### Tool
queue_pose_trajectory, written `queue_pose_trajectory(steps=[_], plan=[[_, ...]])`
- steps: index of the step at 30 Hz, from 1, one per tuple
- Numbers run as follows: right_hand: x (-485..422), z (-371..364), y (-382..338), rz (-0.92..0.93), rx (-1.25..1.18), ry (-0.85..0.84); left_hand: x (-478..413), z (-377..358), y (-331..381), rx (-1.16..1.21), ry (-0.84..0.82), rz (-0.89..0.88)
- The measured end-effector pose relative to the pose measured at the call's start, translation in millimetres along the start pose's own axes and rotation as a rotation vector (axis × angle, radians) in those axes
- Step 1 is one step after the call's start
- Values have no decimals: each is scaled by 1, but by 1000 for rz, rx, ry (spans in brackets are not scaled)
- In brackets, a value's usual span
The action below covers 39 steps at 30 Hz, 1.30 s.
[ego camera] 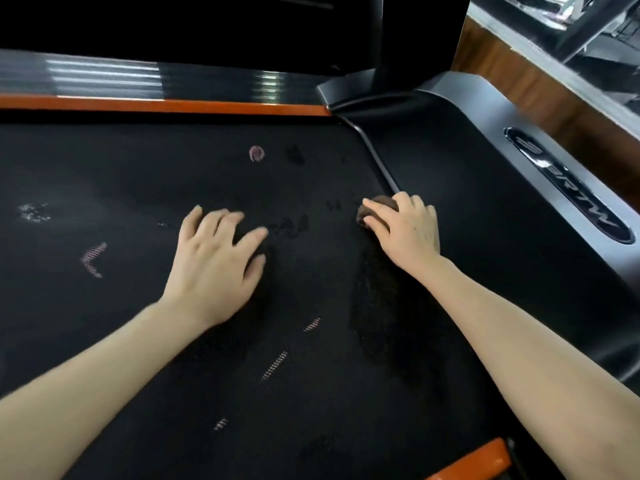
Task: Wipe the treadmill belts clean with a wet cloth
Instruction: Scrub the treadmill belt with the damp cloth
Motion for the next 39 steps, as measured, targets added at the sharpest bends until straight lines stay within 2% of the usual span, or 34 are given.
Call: queue_pose_trajectory(steps=[5, 7, 9, 10, 12, 14, 16, 18, 20, 21, 23, 25, 27, 29, 30, 33, 34, 39], plan=[[-49, -5, -4, -101, 11, -32, -50, -4, -27, -43, -30, 39], [-71, -6, -13, -172, 15, -85, -52, -12, -29, 12, 0, 49], [-71, -2, -25, -165, -39, -93, -52, -16, -30, 46, 23, 73], [-57, 0, -32, -93, -92, -51, -52, -17, -30, 47, 23, 75], [-9, 7, -50, 173, -196, 33, -53, -17, -32, 52, 27, 71], [29, 11, -54, 447, -234, -13, -54, -18, -33, 45, 29, 64], [16, 11, -39, 511, -176, -36, -52, -19, -33, 39, 32, 69], [-34, 9, -23, 301, -106, 29, -53, -18, -33, 35, 33, 67], [-83, 2, -13, -38, -40, -47, -53, -18, -33, 27, 28, 70], [-97, -2, -15, -149, -39, -99, -54, -18, -34, 25, 25, 73], [-95, -3, -32, -187, -86, -97, -54, -19, -33, 25, 11, 72], [-59, 1, -55, 51, -160, 51, -55, -19, -33, 40, -4, 71], [-18, 3, -66, 347, -211, 41, -54, -19, -34, 50, -7, 77], [-23, 5, -53, 471, -165, -5, -54, -20, -34, 56, -7, 80], [-40, 5, -45, 404, -111, -1, -54, -19, -34, 55, -2, 78], [-102, -3, -19, -97, -26, -54, -54, -20, -34, 55, 10, 74], [-111, -8, -16, -181, -19, -62, -54, -19, -34, 57, 13, 73], [-110, -14, -15, -151, -47, -45, -66, -8, -53, 0, 37, 90]])
Point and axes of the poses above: each hand's wrist, its own x-axis away from the middle knuckle, its own z-axis out of the back of the hand, y = z × x, the point moved 2 cm from there along -x, towards the middle knuckle, and after that the axes turned 11 degrees about -y, right-handed, at the moved point
